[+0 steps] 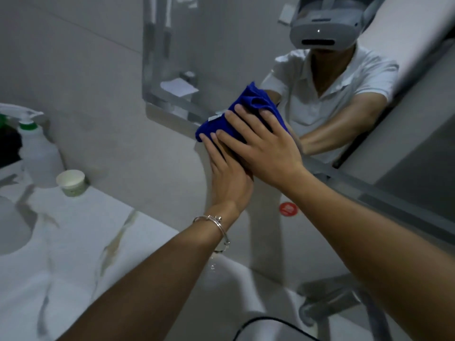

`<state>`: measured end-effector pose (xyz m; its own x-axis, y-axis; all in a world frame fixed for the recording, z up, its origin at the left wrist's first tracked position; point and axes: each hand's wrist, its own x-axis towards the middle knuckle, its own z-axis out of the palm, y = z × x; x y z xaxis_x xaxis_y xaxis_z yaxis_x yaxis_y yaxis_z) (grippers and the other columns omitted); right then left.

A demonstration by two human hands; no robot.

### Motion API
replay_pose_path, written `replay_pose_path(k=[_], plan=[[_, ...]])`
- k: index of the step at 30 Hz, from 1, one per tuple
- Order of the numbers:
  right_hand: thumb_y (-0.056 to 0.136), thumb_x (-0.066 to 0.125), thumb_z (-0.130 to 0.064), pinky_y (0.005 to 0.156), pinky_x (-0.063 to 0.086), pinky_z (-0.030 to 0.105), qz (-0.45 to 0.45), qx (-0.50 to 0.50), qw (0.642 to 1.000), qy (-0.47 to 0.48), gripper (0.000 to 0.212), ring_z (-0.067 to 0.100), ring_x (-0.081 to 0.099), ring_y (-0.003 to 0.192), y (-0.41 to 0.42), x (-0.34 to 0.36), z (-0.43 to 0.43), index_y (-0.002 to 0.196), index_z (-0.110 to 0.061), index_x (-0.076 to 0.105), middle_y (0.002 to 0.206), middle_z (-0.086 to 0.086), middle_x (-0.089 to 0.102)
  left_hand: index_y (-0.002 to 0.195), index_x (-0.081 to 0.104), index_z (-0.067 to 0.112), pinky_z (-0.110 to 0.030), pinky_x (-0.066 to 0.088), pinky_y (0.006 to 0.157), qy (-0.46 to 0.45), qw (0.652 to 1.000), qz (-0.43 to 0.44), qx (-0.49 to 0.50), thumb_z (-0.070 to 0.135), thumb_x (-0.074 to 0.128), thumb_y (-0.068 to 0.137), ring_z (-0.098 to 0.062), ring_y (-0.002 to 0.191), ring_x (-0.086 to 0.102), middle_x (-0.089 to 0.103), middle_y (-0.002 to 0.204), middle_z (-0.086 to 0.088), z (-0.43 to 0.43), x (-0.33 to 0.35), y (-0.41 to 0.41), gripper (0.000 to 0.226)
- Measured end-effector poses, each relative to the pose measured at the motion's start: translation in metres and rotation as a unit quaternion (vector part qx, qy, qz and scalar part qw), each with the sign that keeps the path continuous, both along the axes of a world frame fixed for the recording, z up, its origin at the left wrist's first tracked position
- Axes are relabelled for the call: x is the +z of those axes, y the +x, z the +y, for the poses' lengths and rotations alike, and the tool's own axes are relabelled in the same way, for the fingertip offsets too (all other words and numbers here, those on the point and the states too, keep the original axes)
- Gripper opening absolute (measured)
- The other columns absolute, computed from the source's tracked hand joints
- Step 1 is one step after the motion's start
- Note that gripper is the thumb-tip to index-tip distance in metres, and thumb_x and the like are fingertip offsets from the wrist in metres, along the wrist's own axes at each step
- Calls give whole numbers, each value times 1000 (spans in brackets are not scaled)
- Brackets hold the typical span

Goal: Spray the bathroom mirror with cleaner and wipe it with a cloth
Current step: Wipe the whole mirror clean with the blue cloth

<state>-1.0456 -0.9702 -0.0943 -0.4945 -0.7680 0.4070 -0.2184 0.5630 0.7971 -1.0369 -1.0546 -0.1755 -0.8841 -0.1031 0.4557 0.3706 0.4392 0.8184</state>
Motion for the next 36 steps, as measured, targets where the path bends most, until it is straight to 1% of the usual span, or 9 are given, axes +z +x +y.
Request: replay_pose_path(k=[5,7,9,13,17,21,23,28,36], plan=[[82,69,-20,111,21,44,-2,-4,1000,7,62,30,41,135,57,2,96,140,-23,47,146,11,45,142,-18,0,-41,24,115,-25,999,6,-33,14,59,88,-40,142,8,-17,151,-29,84,1,59,95],[84,68,-19,110,23,44,7,4,1000,9,61,30,41,135,75,-1,132,140,-23,45,146,11,45,144,-4,-7,-49,31,111,-57,998,25,-7,14,59,87,-47,137,20,0,149,-38,112,-5,78,88],[85,68,-18,110,24,45,16,3,1000,6,61,30,38,136,91,-3,164,141,-23,43,147,11,44,144,5,-10,-51,26,113,-100,994,39,16,12,57,87,-49,137,20,9,147,-41,137,-9,94,80],[88,63,-20,110,24,44,28,7,1000,6,59,28,32,137,114,-9,215,142,-24,39,147,10,43,144,-13,0,-49,9,118,-121,992,10,-34,12,47,92,-41,143,-4,-12,152,-31,177,-4,125,80],[89,61,-20,107,27,43,45,17,999,-2,56,26,33,136,128,-14,248,141,-26,42,146,8,45,144,-20,5,-50,20,115,-114,992,-1,-61,14,49,91,-43,139,10,-19,152,-27,205,5,147,87],[98,46,-17,107,29,43,48,24,998,-19,48,25,31,137,153,-20,292,143,-27,37,150,7,35,146,-18,4,-51,19,115,-130,986,-11,-103,8,50,88,-44,140,7,-24,150,-27,234,7,177,88],[100,39,-13,107,29,44,40,8,999,-23,48,25,29,139,171,-22,320,145,-27,32,151,7,28,145,-23,9,-47,16,117,-134,981,-14,-136,6,50,87,-42,140,3,-30,149,-22,255,10,194,93],[93,47,-13,111,21,45,37,-37,999,-16,58,25,24,140,223,-24,394,146,-27,28,151,7,25,136,-36,11,-43,10,119,-147,967,-50,-200,13,51,88,-35,143,-14,-44,143,-12,320,15,240,99],[88,41,-13,113,12,47,21,-138,990,-38,61,25,0,147,299,-28,486,146,-28,27,151,7,22,127,-40,11,-39,-9,115,-189,937,-38,-290,16,45,91,-32,140,-25,-42,143,-18,398,15,294,93]])
